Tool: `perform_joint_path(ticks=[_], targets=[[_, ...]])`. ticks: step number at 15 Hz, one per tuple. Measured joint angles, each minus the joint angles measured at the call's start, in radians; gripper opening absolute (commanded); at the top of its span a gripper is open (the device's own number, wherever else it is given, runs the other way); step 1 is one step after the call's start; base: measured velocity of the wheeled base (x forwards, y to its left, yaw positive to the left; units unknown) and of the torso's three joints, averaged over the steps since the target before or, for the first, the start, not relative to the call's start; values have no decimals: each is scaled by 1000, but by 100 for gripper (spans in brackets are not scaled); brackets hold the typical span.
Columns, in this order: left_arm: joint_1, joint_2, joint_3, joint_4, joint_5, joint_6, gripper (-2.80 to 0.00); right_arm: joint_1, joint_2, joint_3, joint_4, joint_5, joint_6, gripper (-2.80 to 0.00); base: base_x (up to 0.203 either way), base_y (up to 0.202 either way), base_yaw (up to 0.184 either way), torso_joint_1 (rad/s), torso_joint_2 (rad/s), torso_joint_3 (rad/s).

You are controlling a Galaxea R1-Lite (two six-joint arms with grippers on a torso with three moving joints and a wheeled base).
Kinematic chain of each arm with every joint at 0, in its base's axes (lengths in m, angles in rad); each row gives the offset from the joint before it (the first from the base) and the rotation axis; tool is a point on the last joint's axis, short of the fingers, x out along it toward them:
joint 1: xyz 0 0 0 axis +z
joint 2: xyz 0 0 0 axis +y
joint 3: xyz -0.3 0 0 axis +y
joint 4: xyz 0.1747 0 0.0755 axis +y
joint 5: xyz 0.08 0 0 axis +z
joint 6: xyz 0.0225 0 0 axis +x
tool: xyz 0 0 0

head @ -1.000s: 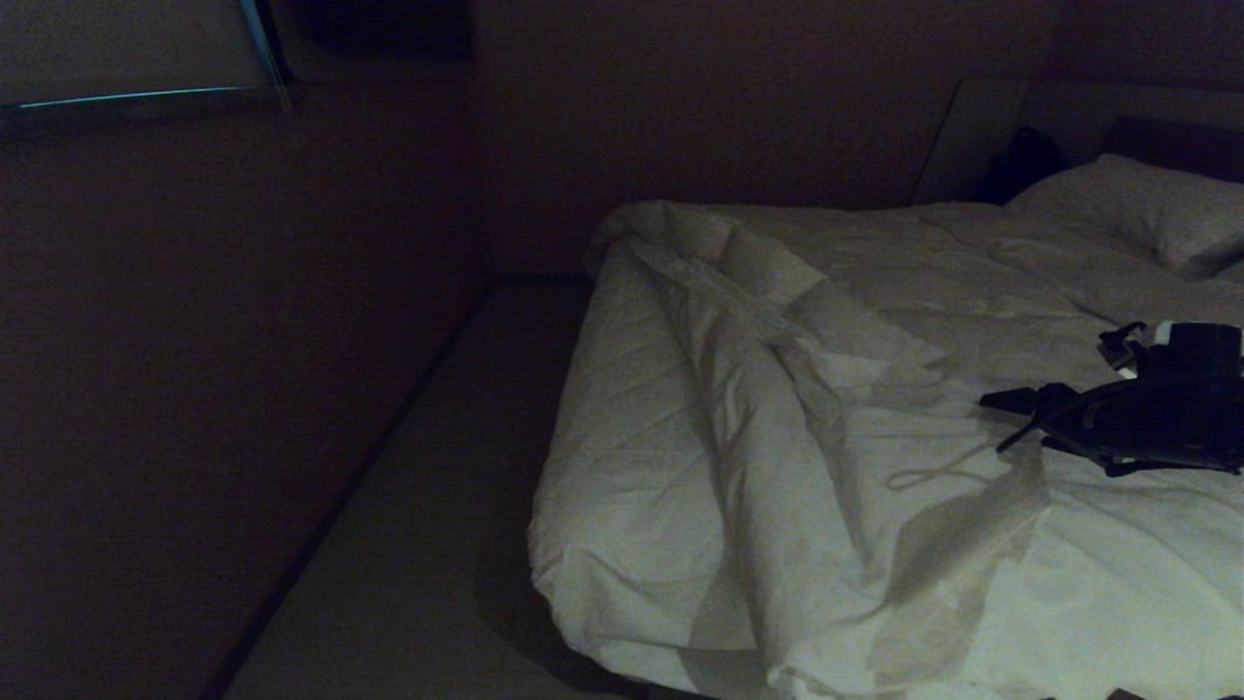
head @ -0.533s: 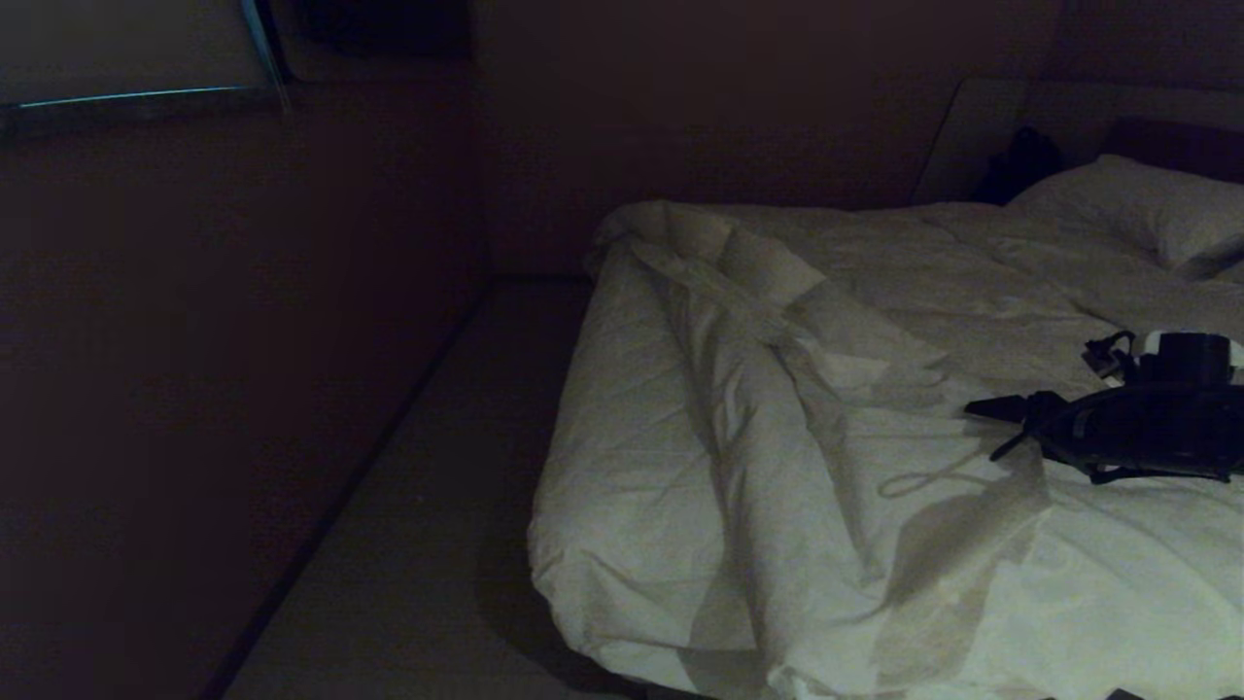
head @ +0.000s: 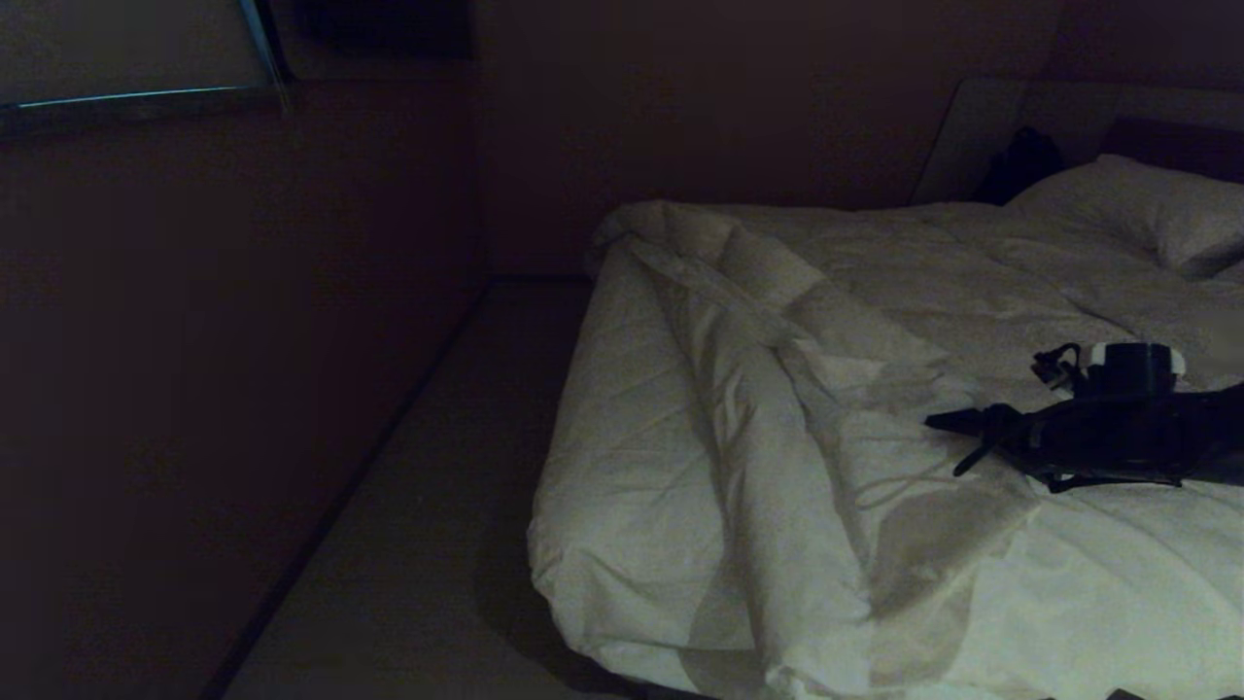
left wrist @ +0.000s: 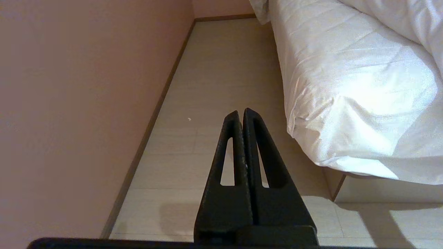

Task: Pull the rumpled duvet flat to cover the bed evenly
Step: Hold the folded corner of the quilt

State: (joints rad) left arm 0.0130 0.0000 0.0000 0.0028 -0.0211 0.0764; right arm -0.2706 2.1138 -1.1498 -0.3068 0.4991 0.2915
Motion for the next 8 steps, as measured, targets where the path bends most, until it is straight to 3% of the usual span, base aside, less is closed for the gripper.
perform_joint_path(ticks=[1, 2, 8], targets=[[0, 0, 0, 1, 0, 0, -280, 5, 1, 1, 0, 0, 0, 0, 0, 0, 0, 0, 0, 0], [0, 0, 0, 0, 0, 0, -280, 6, 1, 2, 0, 0, 0, -280, 0, 0, 0, 0, 0, 0], [0, 0, 0, 0, 0, 0, -280, 14, -16, 11, 1, 0, 3, -280, 0, 0, 0, 0, 0, 0]])
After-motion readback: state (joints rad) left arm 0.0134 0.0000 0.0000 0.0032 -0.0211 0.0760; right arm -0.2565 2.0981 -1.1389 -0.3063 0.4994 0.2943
